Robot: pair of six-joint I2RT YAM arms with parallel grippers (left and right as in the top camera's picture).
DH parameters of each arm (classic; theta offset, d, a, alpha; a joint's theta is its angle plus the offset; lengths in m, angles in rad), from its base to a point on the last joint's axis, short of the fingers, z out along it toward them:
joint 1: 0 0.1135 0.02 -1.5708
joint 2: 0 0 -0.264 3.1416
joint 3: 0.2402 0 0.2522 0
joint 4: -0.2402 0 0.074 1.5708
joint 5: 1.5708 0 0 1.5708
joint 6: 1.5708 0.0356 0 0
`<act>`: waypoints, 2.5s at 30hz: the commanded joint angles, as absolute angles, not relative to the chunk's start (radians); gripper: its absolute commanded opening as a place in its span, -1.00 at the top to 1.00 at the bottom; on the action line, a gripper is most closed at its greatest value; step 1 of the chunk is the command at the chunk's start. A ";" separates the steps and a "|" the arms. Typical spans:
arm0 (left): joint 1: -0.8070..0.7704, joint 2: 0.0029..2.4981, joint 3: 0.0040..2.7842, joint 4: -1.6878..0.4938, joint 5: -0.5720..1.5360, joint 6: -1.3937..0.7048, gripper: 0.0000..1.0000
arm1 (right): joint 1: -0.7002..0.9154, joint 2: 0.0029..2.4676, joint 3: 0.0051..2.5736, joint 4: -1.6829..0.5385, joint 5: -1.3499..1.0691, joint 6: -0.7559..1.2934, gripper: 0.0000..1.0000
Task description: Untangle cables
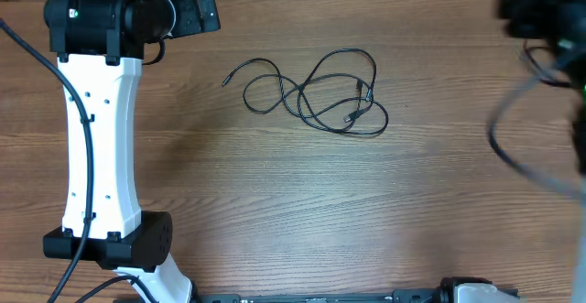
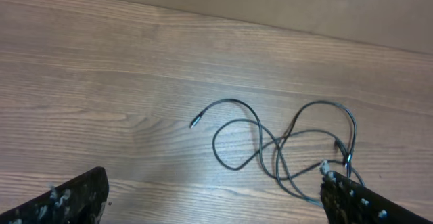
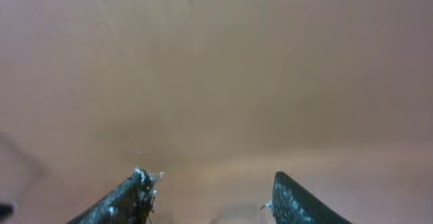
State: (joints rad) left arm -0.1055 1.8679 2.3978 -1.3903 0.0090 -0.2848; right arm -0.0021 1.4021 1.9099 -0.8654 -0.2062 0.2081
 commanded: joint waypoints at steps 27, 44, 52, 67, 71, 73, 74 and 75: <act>-0.113 1.877 2.403 -1.459 0.020 -0.231 -1.00 | 0.475 2.206 1.691 -0.760 -0.147 -0.121 -0.43; -0.113 1.877 2.403 -1.470 0.020 -0.231 -1.00 | 0.489 2.235 1.691 -0.696 -0.245 0.135 -0.41; -0.113 1.878 2.403 -1.470 0.019 -0.231 -1.00 | 0.499 2.234 1.745 -0.751 -0.248 0.134 -0.33; -0.114 1.878 2.402 -1.481 0.020 -0.231 -1.00 | 0.500 2.235 1.745 -0.752 -0.225 0.134 -0.34; -0.113 1.878 2.402 -1.496 0.019 -0.231 -0.99 | 0.502 2.235 1.740 -0.746 -0.226 0.134 -0.34; -0.117 1.878 2.402 -1.498 0.019 -0.231 -1.00 | 0.505 2.235 1.740 -0.746 -0.226 0.134 -0.34; -0.119 1.878 2.402 -1.498 0.019 -0.231 -1.00 | 0.509 2.235 1.740 -0.746 -0.226 0.134 -0.34; -0.119 1.878 2.402 -1.498 0.019 -0.231 -0.99 | 0.511 2.235 1.740 -0.747 -0.226 0.134 -0.34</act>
State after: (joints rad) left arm -0.1104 1.8679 2.3981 -1.4971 0.0154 -0.2516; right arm 0.4999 2.2322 1.7294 -0.7513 -0.2306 0.1307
